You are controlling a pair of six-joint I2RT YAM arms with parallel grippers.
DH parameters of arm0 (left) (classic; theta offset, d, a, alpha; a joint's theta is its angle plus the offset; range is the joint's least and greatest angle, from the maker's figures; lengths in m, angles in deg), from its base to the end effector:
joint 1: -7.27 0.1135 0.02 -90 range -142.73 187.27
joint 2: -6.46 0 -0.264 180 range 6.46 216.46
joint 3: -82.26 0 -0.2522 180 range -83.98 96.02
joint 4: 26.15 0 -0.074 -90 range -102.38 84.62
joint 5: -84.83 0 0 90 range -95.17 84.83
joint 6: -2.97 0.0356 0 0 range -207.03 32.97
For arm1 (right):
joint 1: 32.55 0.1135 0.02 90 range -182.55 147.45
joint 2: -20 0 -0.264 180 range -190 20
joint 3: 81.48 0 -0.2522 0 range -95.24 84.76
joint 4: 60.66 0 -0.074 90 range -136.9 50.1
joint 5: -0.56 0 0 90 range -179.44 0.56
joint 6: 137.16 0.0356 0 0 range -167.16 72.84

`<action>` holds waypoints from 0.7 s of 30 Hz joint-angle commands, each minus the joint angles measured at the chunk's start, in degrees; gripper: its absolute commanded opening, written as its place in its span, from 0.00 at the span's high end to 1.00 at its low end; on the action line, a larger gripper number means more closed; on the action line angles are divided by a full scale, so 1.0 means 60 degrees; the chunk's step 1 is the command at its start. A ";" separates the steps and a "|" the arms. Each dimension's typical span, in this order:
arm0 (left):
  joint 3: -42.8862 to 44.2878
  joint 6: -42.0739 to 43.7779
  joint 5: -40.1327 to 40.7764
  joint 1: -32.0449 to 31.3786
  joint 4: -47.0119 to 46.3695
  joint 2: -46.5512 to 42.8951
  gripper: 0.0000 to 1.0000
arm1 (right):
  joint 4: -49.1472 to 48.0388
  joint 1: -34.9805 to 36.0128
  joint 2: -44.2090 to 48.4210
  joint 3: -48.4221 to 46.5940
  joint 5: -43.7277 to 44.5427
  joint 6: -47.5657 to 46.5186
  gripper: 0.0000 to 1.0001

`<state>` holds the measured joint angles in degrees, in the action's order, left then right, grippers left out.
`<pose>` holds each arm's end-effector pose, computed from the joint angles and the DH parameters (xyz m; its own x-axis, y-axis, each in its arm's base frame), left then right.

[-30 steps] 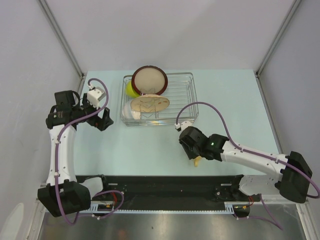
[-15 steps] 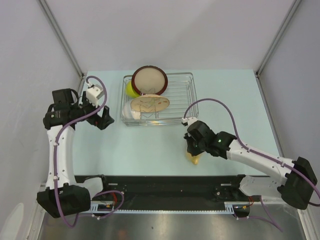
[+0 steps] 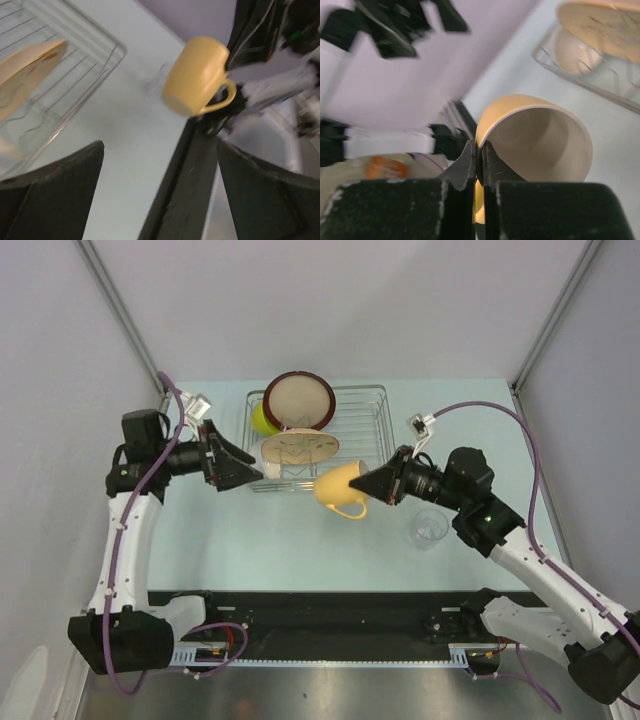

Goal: Load the mixed dishes into the dish rack

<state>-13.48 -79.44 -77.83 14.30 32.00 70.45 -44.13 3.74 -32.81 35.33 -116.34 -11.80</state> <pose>0.2102 -0.0083 0.3862 -0.5101 -0.0232 -0.8598 0.7855 0.3945 -0.4767 0.1627 0.1394 0.3579 -0.5857 0.2102 -0.7828 -0.6762 0.4058 0.6149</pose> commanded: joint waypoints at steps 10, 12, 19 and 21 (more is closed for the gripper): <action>-0.2052 -0.7547 -0.2099 -0.2167 -0.7317 0.0088 0.00 | -0.8296 -0.0116 -0.1391 0.0240 -0.1948 0.4259 1.00; -0.2213 -0.8514 -0.1997 -0.2342 -0.8517 0.0073 0.00 | -0.8458 -0.0145 -0.1465 0.0255 -0.1977 0.4332 1.00; -0.2419 -0.9029 -0.1791 -0.2942 -0.9228 0.0233 0.00 | -0.9438 -0.0160 -0.1992 0.0255 -0.2080 0.4801 1.00; -0.2404 -0.9015 -0.1791 -0.3075 -0.9242 0.0292 0.00 | -0.9673 -0.0146 -0.2183 0.0255 -0.2051 0.4932 1.00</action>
<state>-27.69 -130.56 -88.28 -2.40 -18.69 71.43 -90.18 2.93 -44.97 38.04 -128.79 14.82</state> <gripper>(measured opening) 0.996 0.034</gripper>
